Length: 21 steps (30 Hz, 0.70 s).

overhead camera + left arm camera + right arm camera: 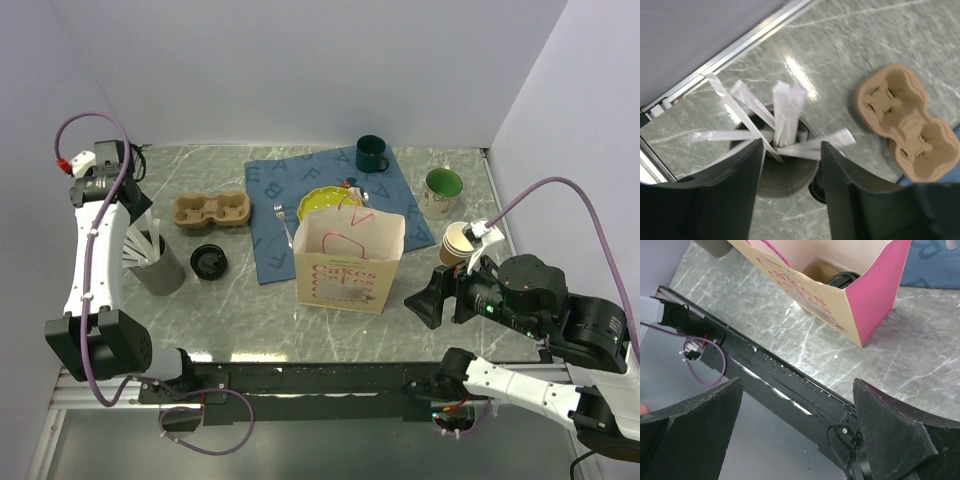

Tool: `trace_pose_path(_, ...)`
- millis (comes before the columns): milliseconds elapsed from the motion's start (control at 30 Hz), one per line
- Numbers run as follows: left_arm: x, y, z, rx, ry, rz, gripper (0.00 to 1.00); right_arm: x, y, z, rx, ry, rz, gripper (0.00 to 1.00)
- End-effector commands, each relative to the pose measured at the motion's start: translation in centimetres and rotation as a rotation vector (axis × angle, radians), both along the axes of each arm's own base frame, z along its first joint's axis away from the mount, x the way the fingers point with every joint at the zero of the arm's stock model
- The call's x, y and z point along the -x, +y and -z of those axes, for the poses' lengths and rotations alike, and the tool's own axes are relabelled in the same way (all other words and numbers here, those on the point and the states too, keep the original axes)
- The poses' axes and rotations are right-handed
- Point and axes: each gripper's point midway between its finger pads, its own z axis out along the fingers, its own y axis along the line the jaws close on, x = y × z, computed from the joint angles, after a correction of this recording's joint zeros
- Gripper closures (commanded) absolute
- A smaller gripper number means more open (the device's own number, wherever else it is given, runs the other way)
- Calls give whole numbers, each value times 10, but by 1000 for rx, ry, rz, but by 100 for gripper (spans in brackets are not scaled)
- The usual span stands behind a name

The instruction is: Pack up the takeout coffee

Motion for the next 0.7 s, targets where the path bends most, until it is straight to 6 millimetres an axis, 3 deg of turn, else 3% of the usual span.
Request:
trace_pose_path(0,1,10,-1,25,-36,-51,48,-1,3,-6,-40,-14,3,2)
trace_pose_path(133,23,5,-2,33,-47,-70,51,-6,1,-4,-11,-39,8,2)
trace_pose_path(267,46,-10,9,82,-23,-49,53,-10,5,-2,4,-51,3,1)
trace_pose_path(300,53,-13,19,94,4,-47,53,-10,7,-3,1,-53,-8,1)
trace_pose_path(433,78,-17,21,91,4,-54,54,-10,14,-3,10,-59,-45,1)
trace_pose_path(567,89,-23,28,111,4,-47,54,-12,15,-3,22,-66,-53,0)
trace_pose_path(667,86,-27,29,128,-24,-31,54,-12,16,-6,18,-73,-57,0)
